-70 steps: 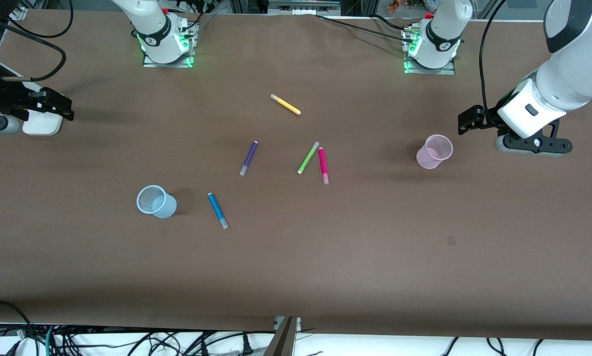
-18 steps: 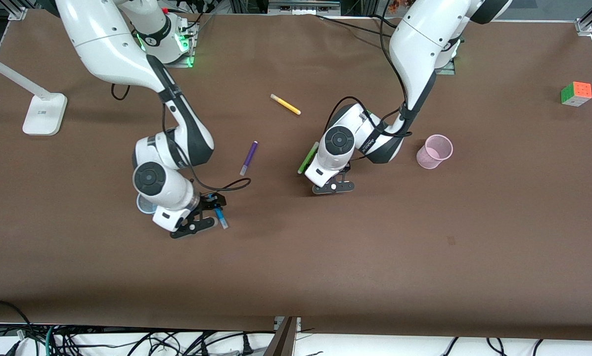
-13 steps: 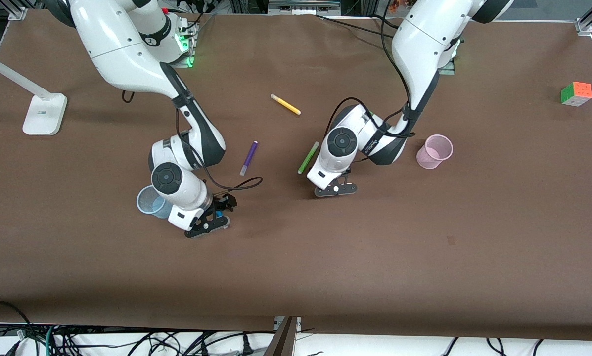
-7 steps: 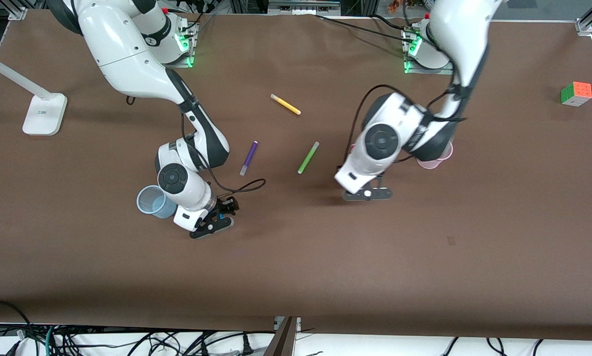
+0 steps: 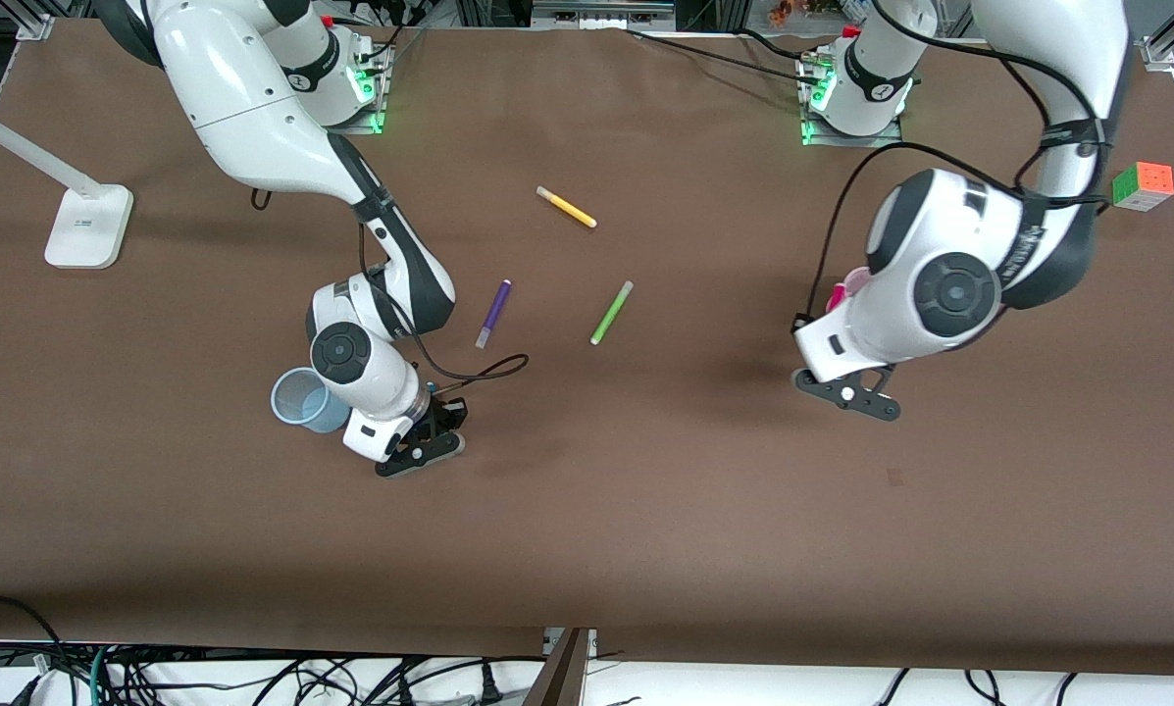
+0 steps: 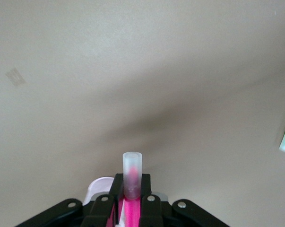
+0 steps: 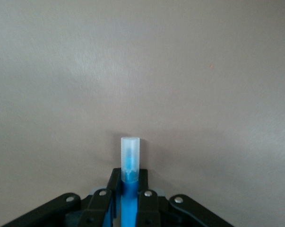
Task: Place pink and blue markers in matching cups
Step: 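Lift the pink marker over the pink cup while the right gripper carries blue marker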
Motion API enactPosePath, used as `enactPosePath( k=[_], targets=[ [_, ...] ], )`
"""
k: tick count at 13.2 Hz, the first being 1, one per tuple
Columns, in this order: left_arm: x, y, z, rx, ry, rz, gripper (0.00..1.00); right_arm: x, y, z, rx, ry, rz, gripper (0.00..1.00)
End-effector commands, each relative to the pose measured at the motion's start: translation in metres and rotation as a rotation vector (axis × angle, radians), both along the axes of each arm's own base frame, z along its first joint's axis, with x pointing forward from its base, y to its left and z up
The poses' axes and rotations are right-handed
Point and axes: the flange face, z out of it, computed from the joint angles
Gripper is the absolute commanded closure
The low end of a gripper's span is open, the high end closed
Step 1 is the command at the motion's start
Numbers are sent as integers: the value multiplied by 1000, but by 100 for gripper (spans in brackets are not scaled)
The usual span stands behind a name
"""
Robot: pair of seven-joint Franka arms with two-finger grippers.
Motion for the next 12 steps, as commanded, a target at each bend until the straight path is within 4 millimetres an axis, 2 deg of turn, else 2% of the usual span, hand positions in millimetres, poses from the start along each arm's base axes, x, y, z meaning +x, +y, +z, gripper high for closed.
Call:
enactPosePath(
  k=[1, 3, 4, 6, 9, 12],
  targets=[
    [-7, 32, 7, -73, 17, -149, 100, 3, -6, 60, -24, 4, 58, 100],
    [-7, 69, 0, -191, 21, -237, 100, 2, -22, 100, -49, 30, 167, 100],
    [-10, 81, -1, -235, 7, -287, 100, -2, -32, 120, -57, 58, 196, 100],
    [-29, 107, -16, -335, -27, -327, 100, -8, -56, 150, -73, 123, 240, 100],
    [-71, 123, -44, -486, -128, -374, 100, -8, -92, 173, -77, 144, 413, 100],
    [-86, 148, -62, -581, -175, -397, 100, -9, -103, 188, -52, 128, 561, 100]
  ],
)
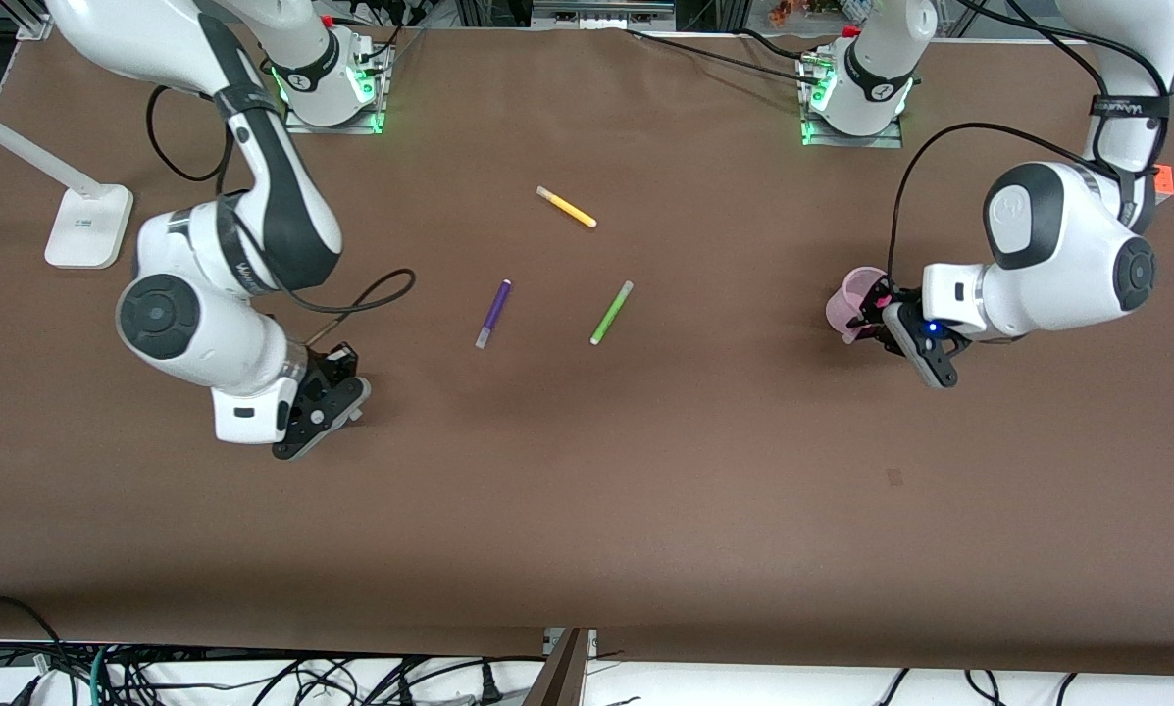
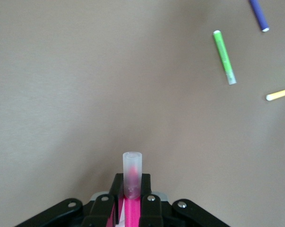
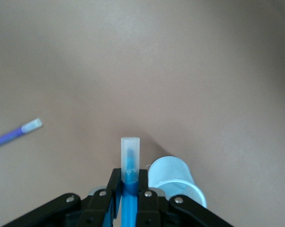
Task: Place pink and blue markers in matching cups
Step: 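Lift the pink marker over the pink cup while the right gripper carries blue marker, then lower the pink marker into the pink cup while the right gripper lowers blue marker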
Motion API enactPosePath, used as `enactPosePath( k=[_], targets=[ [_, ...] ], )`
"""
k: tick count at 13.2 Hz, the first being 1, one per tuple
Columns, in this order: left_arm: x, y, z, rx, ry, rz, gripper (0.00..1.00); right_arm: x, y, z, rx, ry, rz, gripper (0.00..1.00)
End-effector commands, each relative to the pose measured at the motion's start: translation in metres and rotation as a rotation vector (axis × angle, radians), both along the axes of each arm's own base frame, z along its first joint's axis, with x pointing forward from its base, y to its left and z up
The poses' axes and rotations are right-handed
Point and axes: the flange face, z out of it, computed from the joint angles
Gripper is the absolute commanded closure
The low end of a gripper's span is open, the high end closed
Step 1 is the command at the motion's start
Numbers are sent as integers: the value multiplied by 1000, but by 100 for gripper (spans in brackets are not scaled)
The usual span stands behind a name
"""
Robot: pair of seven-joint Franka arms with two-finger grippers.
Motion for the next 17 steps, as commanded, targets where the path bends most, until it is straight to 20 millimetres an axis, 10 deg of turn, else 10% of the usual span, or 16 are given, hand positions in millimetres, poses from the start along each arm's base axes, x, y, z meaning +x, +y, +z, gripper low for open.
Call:
enactPosePath(
  k=[1, 10, 11, 12, 17],
  targets=[
    [-26, 26, -8, -89, -45, -16, 100, -8, -9, 10, 38, 16, 108, 100],
    [-44, 65, -44, -276, -129, -25, 96, 5, -122, -29, 452, -40, 412, 100],
    [-44, 67, -44, -278, -132, -28, 65, 6, -130, -38, 520, -70, 456, 100],
    [-43, 67, -43, -278, -134, -28, 7, 4, -140, -47, 595, -84, 488, 100],
    [-30, 71, -20, -278, -164, -30, 0, 2, -154, -59, 787, -156, 561, 100]
  ],
)
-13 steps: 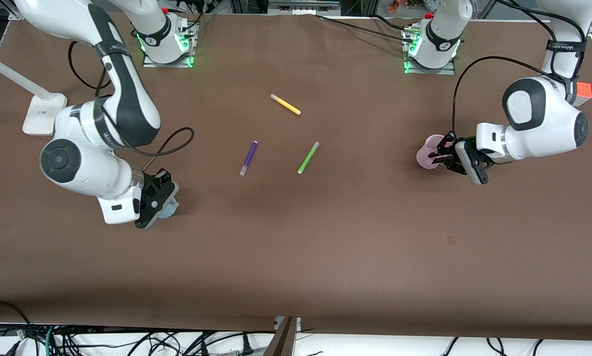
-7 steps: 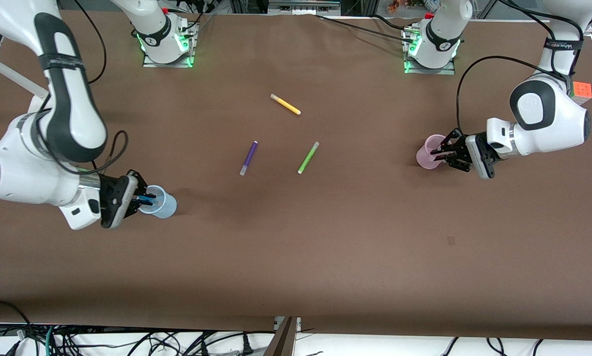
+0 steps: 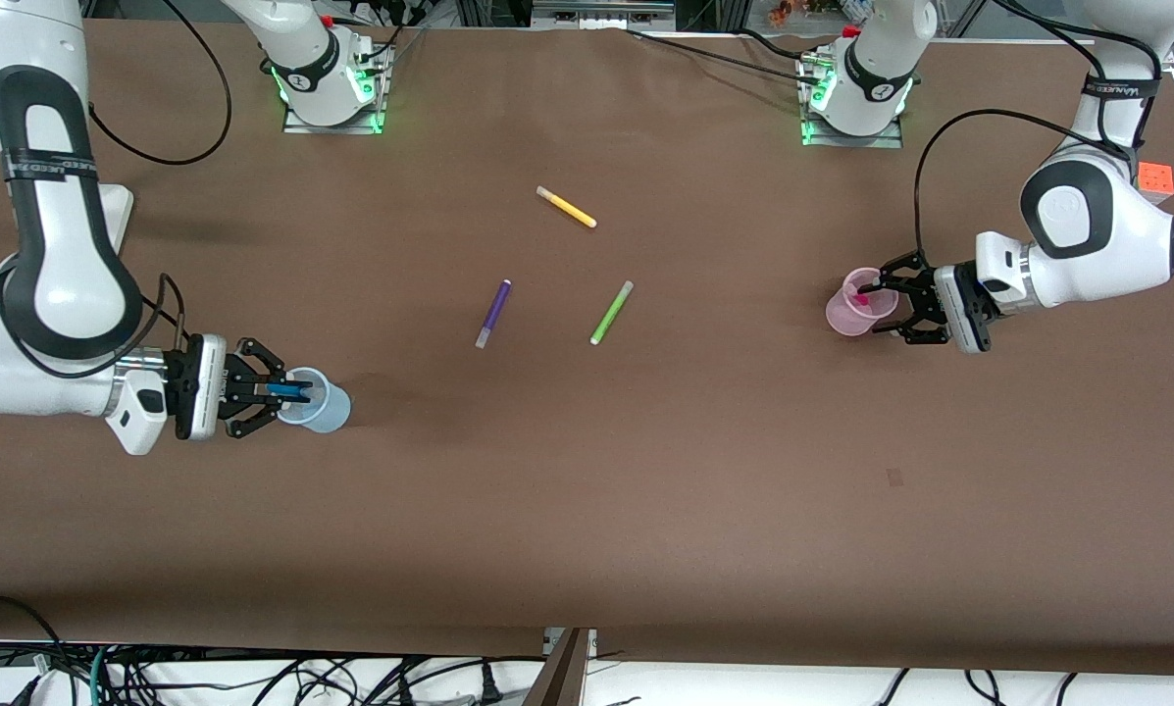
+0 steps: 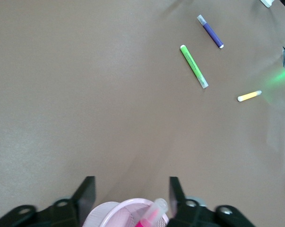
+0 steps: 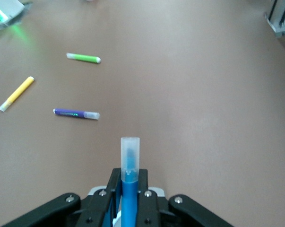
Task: Place pink and blue markers in matching cups
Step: 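Lower the pink marker into the pink cup while the right gripper lowers blue marker, then open the left gripper over the pink cup while the right gripper releases blue marker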
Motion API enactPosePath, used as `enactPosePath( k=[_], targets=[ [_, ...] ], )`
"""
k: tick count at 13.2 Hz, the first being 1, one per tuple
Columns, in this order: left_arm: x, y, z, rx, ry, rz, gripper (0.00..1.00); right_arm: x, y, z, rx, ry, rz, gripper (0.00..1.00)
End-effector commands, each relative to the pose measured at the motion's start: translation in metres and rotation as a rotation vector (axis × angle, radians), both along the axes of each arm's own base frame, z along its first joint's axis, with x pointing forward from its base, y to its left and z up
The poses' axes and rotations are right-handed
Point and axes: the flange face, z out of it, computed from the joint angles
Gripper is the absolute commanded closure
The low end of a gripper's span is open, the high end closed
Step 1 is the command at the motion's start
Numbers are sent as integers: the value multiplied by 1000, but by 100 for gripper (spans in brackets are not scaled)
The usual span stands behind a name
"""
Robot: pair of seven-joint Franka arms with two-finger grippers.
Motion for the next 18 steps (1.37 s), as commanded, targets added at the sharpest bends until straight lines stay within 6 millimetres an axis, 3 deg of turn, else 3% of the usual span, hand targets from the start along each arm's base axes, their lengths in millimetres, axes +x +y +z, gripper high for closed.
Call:
enactPosePath(
  k=[1, 4, 6, 9, 11, 12, 13, 15, 18],
  targets=[
    [16, 2, 29, -16, -38, 31, 0, -2, 0, -9, 125, -30, 33, 100],
    [42, -3, 75, 42, 61, 146, 0, -2, -2, -28, 225, -54, 48, 100],
    [65, -7, 131, 168, 155, 204, 0, -3, -8, -43, 258, -54, 48, 100],
    [87, -20, 220, 356, 215, 312, 0, -5, -16, -50, 283, -51, 60, 100],
    [92, -34, 253, 429, 233, 386, 0, -7, -20, -53, 293, -41, 62, 100],
    [93, -40, 264, 470, 237, 440, 0, -7, -22, -53, 289, -22, 43, 82],
    [94, -49, 276, 508, 239, 488, 0, -6, -23, -51, 283, 1, 18, 1],
    [92, -77, 289, 606, 239, 572, 0, -4, -25, -37, 230, 93, -56, 0],
    [86, -117, 293, 700, 245, 676, 0, 5, -27, 0, 89, 212, -158, 0]
  ],
)
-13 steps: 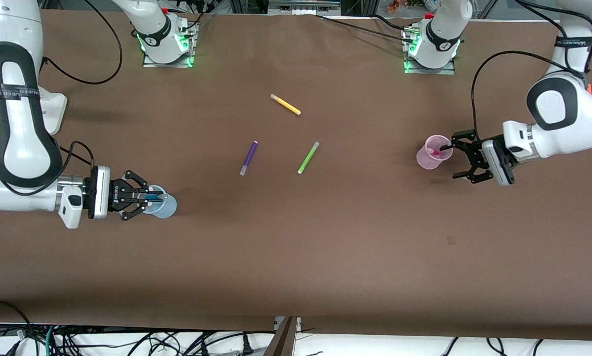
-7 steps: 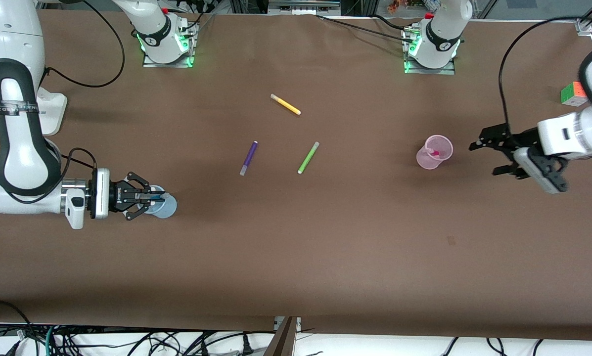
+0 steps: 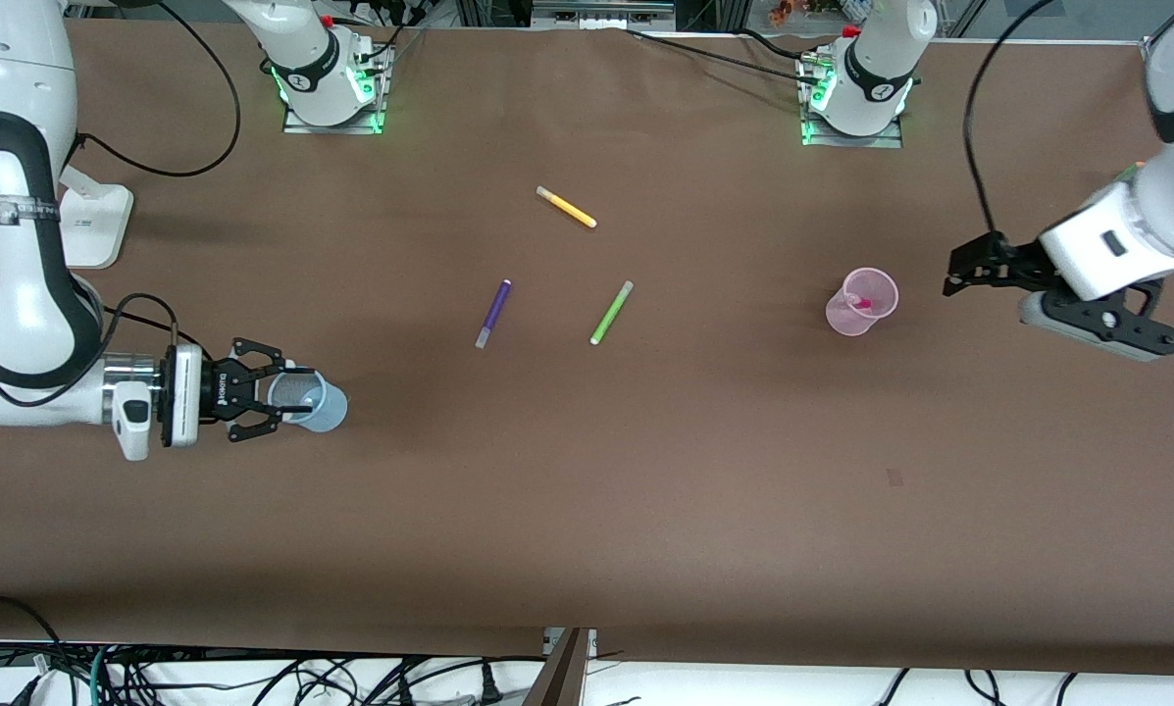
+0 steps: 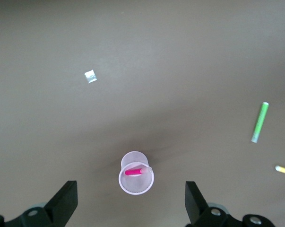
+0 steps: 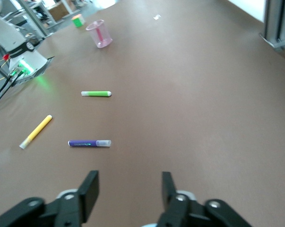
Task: Place pink and blue markers in matching cups
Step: 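Open the left gripper over the pink cup while the right gripper releases blue marker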
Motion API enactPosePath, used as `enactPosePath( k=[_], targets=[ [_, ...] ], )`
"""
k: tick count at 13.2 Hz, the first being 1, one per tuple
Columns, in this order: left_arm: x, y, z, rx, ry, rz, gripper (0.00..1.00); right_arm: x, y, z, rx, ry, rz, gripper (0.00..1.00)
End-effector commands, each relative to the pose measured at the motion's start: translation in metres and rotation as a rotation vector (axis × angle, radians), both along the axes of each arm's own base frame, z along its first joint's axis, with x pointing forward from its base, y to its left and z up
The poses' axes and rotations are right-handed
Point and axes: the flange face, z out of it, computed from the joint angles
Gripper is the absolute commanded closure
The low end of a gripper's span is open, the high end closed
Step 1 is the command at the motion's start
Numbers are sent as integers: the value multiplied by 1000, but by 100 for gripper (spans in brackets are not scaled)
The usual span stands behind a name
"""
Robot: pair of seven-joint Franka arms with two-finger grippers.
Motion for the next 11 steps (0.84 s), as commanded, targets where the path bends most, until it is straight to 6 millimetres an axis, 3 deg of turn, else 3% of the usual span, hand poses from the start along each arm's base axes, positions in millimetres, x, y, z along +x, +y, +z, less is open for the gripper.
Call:
enactPosePath(
  k=[1, 3, 5, 11],
  targets=[
    [3, -21, 10, 55, -2, 99, 0, 4, -1, 34, -93, 91, -59, 0],
    [2, -38, 15, 74, 31, 129, 0, 7, 5, 55, -183, 168, -129, 0],
    [3, -37, 25, 98, 36, 124, 0, 14, 17, 72, -318, 257, -221, 0],
    [1, -35, 19, 102, 58, 125, 0, 18, 56, 134, -713, 476, -581, 0]
  ],
)
